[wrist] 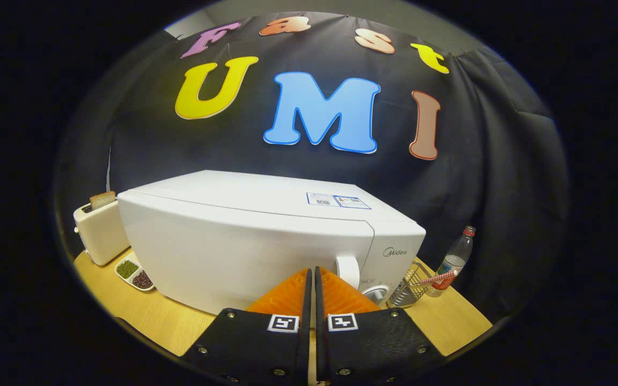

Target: Open the microwave, put the food inside, and close the microwave door.

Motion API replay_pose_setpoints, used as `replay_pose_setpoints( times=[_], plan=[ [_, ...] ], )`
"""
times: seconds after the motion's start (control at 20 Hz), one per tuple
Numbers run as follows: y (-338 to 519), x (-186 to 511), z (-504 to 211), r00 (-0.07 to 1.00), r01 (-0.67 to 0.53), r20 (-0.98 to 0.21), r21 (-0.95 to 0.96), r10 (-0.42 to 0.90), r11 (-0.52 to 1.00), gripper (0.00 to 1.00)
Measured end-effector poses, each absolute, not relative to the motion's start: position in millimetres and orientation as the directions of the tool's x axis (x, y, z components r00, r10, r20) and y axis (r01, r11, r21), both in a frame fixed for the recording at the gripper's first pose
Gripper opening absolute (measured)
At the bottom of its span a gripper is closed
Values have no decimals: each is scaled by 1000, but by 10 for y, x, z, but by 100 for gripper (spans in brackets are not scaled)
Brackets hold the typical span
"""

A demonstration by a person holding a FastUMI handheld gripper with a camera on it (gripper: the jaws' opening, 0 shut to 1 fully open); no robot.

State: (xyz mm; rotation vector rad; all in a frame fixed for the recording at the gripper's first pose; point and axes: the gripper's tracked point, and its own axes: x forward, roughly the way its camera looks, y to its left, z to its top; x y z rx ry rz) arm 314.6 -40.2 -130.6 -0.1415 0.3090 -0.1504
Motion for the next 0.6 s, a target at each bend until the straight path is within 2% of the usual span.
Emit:
replay_pose_setpoints(
  times=[0.6],
  plan=[
    [143,2044,-658,972,87,-208,-120,-110,989,6]
  ],
)
